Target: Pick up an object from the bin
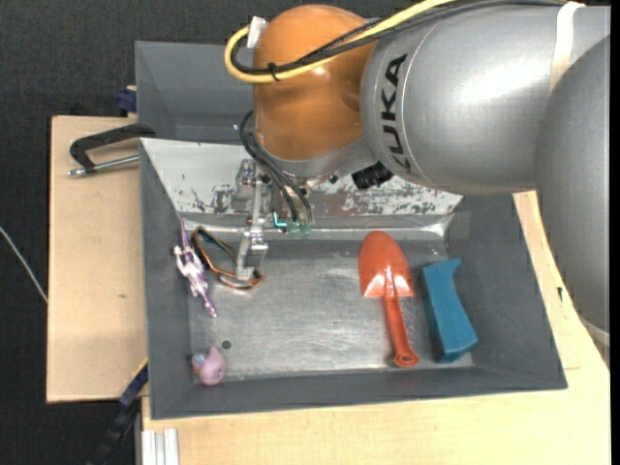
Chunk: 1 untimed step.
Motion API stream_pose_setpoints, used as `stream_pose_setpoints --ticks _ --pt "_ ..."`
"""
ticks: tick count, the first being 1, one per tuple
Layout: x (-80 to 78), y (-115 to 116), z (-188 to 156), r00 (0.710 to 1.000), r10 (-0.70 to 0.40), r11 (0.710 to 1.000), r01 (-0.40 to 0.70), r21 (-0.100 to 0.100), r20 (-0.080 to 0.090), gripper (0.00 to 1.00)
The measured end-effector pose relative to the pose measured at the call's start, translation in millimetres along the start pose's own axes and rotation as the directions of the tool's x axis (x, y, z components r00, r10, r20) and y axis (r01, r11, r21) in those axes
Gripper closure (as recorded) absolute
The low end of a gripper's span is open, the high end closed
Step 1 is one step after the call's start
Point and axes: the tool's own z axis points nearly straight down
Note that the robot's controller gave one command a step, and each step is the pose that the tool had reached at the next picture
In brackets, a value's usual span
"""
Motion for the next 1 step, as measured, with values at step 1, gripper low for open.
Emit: stream_pose_setpoints --ticks 1 --pt "-1.7 -0.8 -3.8 1.000 0.002 1.000 -0.002 -0.001 0.007 0.00"
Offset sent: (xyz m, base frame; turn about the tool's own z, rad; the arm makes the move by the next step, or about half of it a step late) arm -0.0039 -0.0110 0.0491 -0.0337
